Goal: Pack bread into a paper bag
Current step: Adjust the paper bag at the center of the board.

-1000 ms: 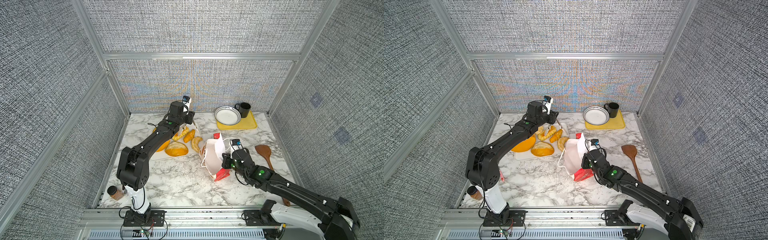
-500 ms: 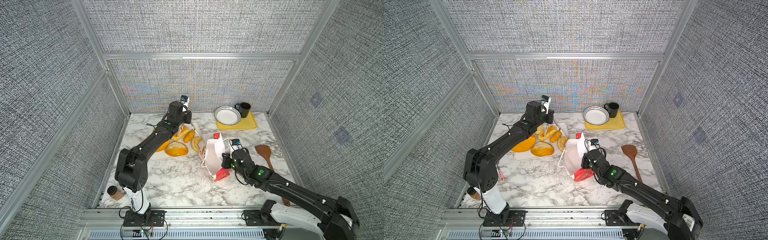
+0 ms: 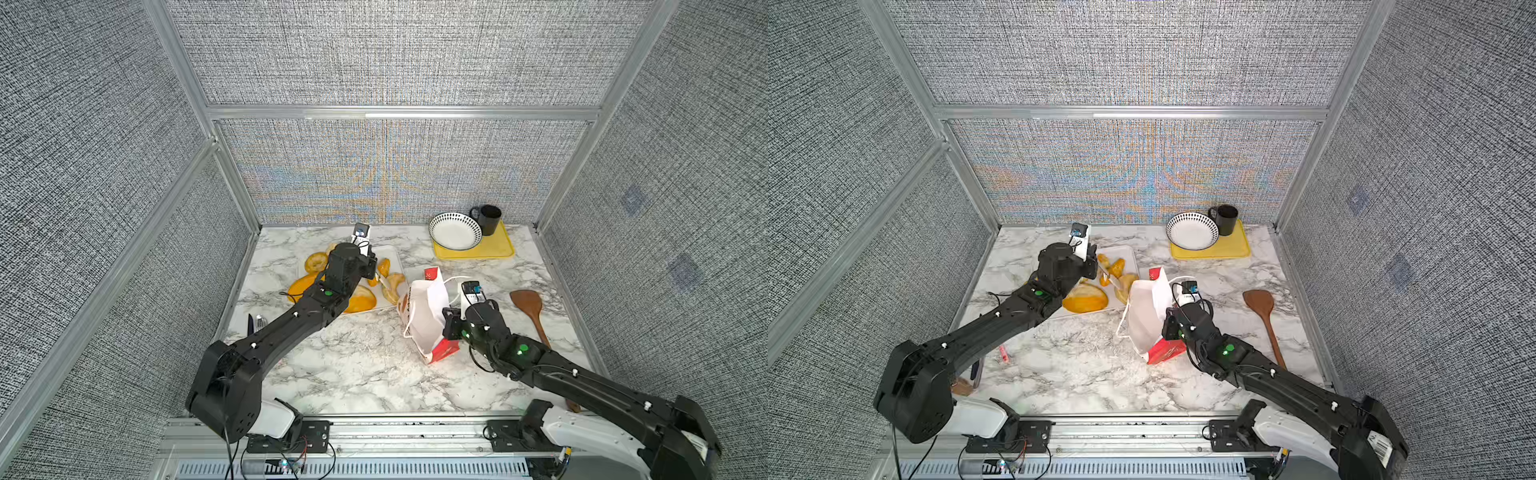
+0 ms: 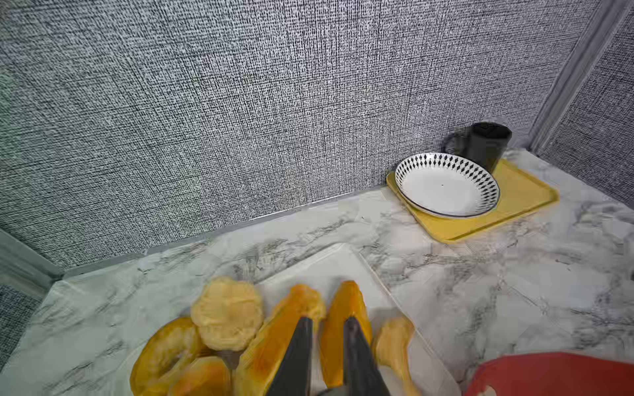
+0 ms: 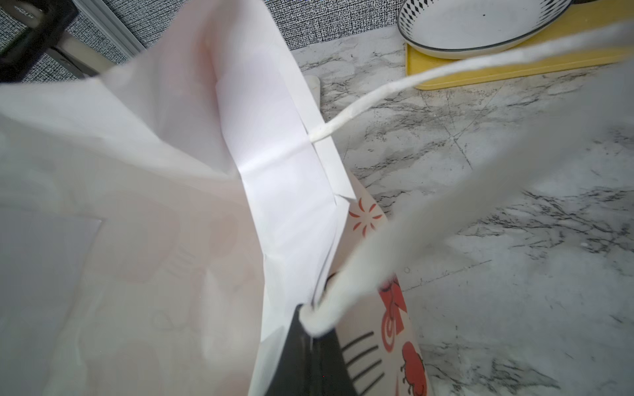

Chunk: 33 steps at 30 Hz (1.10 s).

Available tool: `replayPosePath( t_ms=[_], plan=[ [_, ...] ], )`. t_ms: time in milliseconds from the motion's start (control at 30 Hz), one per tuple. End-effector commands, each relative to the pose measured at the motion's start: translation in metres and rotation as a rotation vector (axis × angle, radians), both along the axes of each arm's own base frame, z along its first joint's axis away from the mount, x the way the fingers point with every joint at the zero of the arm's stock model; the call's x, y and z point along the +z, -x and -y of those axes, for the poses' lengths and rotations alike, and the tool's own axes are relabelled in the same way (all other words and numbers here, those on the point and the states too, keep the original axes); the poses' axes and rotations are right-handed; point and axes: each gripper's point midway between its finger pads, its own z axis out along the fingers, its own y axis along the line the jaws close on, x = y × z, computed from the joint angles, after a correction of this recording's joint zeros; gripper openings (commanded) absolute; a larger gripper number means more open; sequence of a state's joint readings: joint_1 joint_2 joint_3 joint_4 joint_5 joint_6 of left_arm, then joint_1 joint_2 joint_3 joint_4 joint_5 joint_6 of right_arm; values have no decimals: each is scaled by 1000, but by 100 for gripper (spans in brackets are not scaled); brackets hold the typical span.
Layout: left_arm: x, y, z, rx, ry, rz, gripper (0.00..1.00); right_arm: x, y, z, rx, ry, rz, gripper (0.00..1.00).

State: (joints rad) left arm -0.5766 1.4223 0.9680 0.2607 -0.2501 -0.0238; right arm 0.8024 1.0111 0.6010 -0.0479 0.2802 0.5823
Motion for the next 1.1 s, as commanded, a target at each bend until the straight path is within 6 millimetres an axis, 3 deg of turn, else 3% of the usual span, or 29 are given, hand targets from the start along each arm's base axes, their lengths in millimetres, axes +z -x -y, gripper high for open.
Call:
replayPosePath(
  t_ms=[0,133,400,567,900,1067],
  plan=[
    [20,-2,-14,85,-56,80,2,-18,13,0,43,52,-68,0],
    [7,14,-24,124,-22,25,2,-15,12,2,33,49,-60,0],
    [-48,56,-43,163,11,-106,2,-12,9,16,-39,80,-57,0],
    [-75,74,-43,168,29,-171,2,12,6,20,-65,79,-21,0],
    [-110,100,-31,173,5,-222,9,76,-3,15,-53,67,73,0],
    [-129,109,-28,184,-3,-250,12,82,-9,11,-50,84,76,0]
  ],
)
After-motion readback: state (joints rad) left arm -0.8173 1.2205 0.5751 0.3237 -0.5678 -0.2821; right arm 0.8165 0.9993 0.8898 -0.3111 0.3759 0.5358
